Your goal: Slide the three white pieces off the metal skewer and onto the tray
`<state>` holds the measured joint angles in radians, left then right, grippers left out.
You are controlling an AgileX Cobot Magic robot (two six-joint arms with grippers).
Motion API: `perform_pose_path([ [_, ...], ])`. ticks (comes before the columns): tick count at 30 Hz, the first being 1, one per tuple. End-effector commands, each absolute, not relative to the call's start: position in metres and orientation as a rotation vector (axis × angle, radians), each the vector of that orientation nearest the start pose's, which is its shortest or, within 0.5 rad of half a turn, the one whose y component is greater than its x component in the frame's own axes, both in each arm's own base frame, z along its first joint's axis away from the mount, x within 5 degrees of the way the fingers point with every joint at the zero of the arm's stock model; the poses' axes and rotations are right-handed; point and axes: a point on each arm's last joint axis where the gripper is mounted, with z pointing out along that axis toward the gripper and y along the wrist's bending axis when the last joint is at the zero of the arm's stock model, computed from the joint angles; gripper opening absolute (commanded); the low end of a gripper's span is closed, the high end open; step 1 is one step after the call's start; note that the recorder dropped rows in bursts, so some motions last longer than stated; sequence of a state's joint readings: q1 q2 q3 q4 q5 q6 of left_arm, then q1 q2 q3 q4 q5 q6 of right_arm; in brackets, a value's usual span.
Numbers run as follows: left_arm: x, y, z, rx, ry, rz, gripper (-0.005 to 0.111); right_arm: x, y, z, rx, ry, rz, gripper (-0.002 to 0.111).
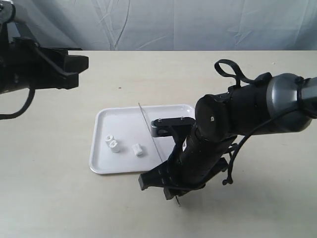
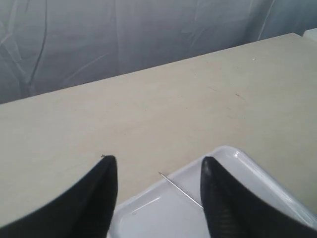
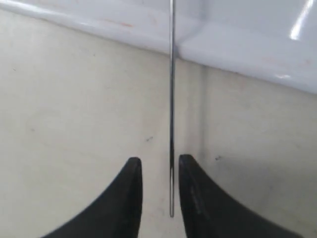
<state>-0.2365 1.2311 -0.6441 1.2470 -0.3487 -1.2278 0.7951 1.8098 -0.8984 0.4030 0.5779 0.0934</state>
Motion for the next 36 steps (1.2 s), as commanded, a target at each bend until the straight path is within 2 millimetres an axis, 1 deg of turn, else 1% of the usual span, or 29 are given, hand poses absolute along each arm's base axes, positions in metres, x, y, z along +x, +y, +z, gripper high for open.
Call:
perform_pose_path([
  [1,0.216,-0.081,0.293,0.473,1.881,-0.430,0.050,0.206,0.235,0.140,-0.560,2.977,0.484,0.027],
  [4,0.198,-0.080,0.306,0.543,1.840,-0.429,0.046,0.204,0.233,0.158,-0.562,2.919,0.527,0.027],
  [5,0.188,-0.080,0.314,0.559,1.794,-0.450,0.041,0.203,0.232,0.176,-0.563,2.863,0.564,0.027],
  [6,0.180,-0.079,0.322,0.563,1.758,-0.461,0.038,0.202,0.230,0.184,-0.565,2.840,0.580,0.027],
  [7,0.168,-0.078,0.331,0.535,1.722,-0.509,0.032,0.198,0.226,0.203,-0.581,2.779,0.608,0.027],
  [8,0.161,-0.077,0.337,0.525,1.699,-0.536,0.029,0.195,0.224,0.211,-0.591,2.763,0.618,0.027],
  [9,0.146,-0.077,0.343,0.558,1.649,-0.562,0.024,0.188,0.217,0.230,-0.618,2.723,0.638,0.027],
  [10,0.137,-0.077,0.345,0.578,1.623,-0.576,0.022,0.183,0.213,0.239,-0.636,2.714,0.644,0.027],
  [11,0.122,-0.076,0.346,0.608,1.581,-0.593,0.017,0.173,0.203,0.254,-0.683,2.702,0.638,0.027],
  [12,0.114,-0.075,0.345,0.612,1.565,-0.605,0.015,0.169,0.199,0.260,-0.708,2.700,0.627,0.027],
  [13,0.096,-0.074,0.341,0.621,1.541,-0.654,0.014,0.157,0.186,0.272,-0.773,2.698,0.591,0.027],
  [15,0.075,-0.073,0.327,0.625,1.537,-0.737,0.014,0.138,0.173,0.289,-0.840,2.653,0.595,0.027],
  [17,0.058,-0.070,0.314,0.607,1.523,-0.775,0.014,0.122,0.156,0.306,-0.845,2.540,0.615,0.027],
  [19,0.046,-0.062,0.308,0.549,1.471,-0.727,0.014,0.104,0.132,0.321,-0.793,2.413,0.639,0.027],
  [20,0.044,-0.055,0.305,0.482,1.439,-0.670,0.014,0.091,0.116,0.325,-0.756,2.345,0.662,0.027],
  [21,0.043,-0.053,0.302,0.459,1.432,-0.652,0.014,0.086,0.110,0.325,-0.749,2.316,0.670,0.027],
  [22,0.043,-0.047,0.296,0.398,1.419,-0.605,0.014,0.073,0.095,0.322,-0.756,2.239,0.678,0.027],
  [23,0.043,-0.043,0.291,0.355,1.414,-0.572,0.014,0.066,0.087,0.320,-0.753,2.181,0.688,0.027],
  [25,0.045,-0.037,0.284,0.300,1.413,-0.531,0.014,0.057,0.076,0.318,-0.720,2.085,0.721,0.027],
  [26,0.047,-0.031,0.275,0.227,1.415,-0.475,0.014,0.050,0.067,0.319,-0.668,1.960,0.765,0.027],
  [27,0.050,-0.026,0.268,0.177,1.422,-0.436,0.014,0.048,0.064,0.317,-0.636,1.881,0.787,0.027],
  [29,0.052,-0.022,0.260,0.138,1.437,-0.404,0.014,0.046,0.060,0.313,-0.595,1.798,0.811,0.027],
  [30,0.054,-0.021,0.253,0.121,1.455,-0.389,0.014,0.047,0.060,0.306,-0.573,1.760,0.819,0.027],
  [31,0.055,-0.021,0.250,0.121,1.465,-0.389,0.014,0.048,0.060,0.299,-0.571,1.766,0.816,0.027],
  [33,0.056,-0.023,0.237,0.137,1.507,-0.399,0.014,0.052,0.063,0.276,-0.571,1.798,0.801,0.027],
  [36,0.060,-0.020,0.219,0.101,1.553,-0.362,0.014,0.054,0.064,0.261,-0.560,1.798,0.794,0.027],
])
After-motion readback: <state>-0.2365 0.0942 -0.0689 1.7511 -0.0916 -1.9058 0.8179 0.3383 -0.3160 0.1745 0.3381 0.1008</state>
